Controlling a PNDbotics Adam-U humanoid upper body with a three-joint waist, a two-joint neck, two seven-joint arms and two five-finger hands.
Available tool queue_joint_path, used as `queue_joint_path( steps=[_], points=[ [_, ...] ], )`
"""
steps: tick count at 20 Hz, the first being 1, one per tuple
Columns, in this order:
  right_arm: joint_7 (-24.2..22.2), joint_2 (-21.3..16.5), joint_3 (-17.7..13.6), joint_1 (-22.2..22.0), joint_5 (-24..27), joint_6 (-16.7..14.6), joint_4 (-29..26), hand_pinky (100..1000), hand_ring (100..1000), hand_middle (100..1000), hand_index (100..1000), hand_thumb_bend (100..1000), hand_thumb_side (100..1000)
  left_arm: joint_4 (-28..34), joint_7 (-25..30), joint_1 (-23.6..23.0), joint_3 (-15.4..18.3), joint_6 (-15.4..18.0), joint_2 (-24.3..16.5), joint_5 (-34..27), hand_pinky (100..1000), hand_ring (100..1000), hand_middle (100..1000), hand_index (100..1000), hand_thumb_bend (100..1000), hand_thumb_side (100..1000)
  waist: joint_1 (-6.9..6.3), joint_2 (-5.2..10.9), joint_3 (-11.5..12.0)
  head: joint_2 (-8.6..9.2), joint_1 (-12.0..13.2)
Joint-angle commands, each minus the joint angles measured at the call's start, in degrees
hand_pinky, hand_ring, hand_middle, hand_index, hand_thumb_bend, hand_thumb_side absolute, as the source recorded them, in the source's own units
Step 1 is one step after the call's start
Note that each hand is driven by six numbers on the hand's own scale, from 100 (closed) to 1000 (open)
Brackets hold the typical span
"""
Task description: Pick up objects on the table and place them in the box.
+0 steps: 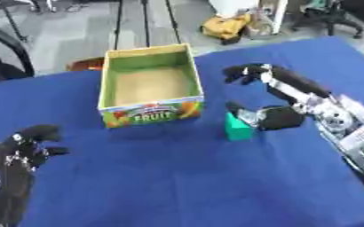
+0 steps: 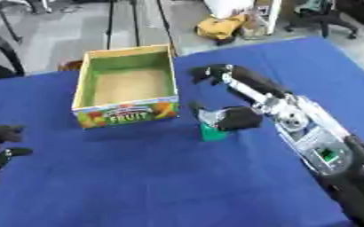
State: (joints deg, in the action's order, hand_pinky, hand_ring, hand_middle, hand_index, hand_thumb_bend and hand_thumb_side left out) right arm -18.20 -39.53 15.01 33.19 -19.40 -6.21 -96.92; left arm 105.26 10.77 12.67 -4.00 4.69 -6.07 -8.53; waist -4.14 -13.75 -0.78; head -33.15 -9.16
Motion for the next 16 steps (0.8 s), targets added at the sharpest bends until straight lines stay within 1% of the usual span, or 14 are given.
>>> queue_joint_path(
  steps=[1, 2, 4, 7, 11, 16],
  points=[
    [-2.9, -2.4, -0.6, 0.5, -1.4, -1.0, 1.2, 847, 939, 851, 990, 324, 652, 0.7, -0.1, 0.3, 0.4, 0.0, -0.1, 0.1, 679, 897, 602, 760, 659, 866, 0.30, 0.92, 0.1, 0.07, 0.1],
    [-3.9, -2.6, -0.7, 0.5, -1.8, -1.3, 2.0, 859, 955, 870, 998, 350, 665, 0.7, -0.1, 0.3, 0.4, 0.0, -0.1, 0.2, 679, 897, 602, 759, 660, 866, 0.33, 0.92, 0.1, 0.00, 0.1],
    [-5.9, -3.1, -0.9, 0.7, -2.7, -2.0, 3.4, 865, 959, 881, 1000, 365, 678, 0.6, -0.1, 0.2, 0.4, 0.0, -0.2, 0.2, 679, 897, 602, 759, 660, 866, 0.38, 0.91, 0.2, -0.01, 0.1],
    [-8.1, -3.4, -1.6, 1.2, -3.7, -2.7, 5.5, 865, 959, 883, 1000, 364, 681, 0.6, -0.1, 0.2, 0.3, 0.0, -0.2, 0.2, 678, 897, 602, 759, 660, 867, 0.44, 0.90, 0.2, -0.07, 0.1],
    [-9.0, -3.4, -1.9, 2.0, -4.5, -3.6, 8.5, 866, 957, 885, 1000, 355, 685, 0.6, 0.0, 0.1, 0.2, 0.0, -0.2, 0.2, 679, 897, 602, 759, 660, 868, 0.45, 0.93, 0.4, -0.25, -0.1],
    [-8.9, -2.7, -2.1, 3.4, -5.6, -4.6, 13.3, 865, 955, 881, 1000, 344, 695, 0.6, 0.2, 0.0, 0.0, 0.0, -0.2, 0.2, 678, 897, 602, 759, 657, 870, 0.40, 1.02, 1.0, -0.50, -0.3]
  ],
)
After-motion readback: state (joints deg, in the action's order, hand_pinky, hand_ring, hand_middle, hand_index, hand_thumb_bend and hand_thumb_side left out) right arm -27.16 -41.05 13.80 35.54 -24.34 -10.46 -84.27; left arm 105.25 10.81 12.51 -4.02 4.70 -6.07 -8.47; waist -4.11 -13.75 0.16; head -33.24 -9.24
